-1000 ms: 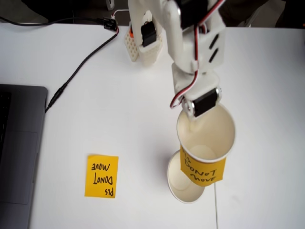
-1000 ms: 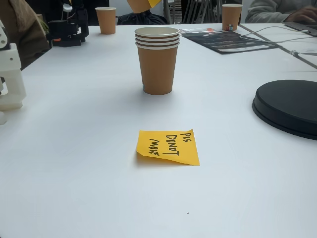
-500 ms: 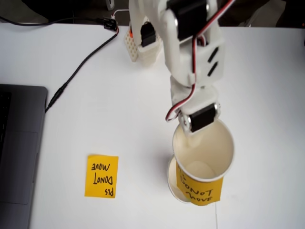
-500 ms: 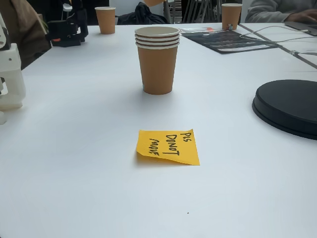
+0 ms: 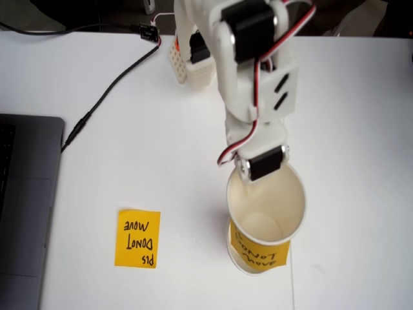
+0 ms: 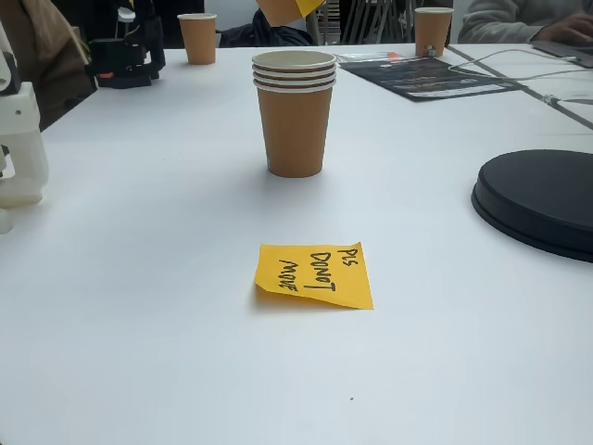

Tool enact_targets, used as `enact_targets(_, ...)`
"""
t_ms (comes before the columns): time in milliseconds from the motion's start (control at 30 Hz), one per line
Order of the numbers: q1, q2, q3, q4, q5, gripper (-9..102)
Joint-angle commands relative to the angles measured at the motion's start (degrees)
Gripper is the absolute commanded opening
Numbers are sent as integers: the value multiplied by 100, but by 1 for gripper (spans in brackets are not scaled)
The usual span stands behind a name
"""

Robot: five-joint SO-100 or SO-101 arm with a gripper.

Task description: Pickup cup and make a pile of cup.

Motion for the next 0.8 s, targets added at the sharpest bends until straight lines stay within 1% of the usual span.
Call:
enact_targets(0,-44,88,-79,220,62,-7)
enact_targets(767,-70,-202,-97,237,62,-7)
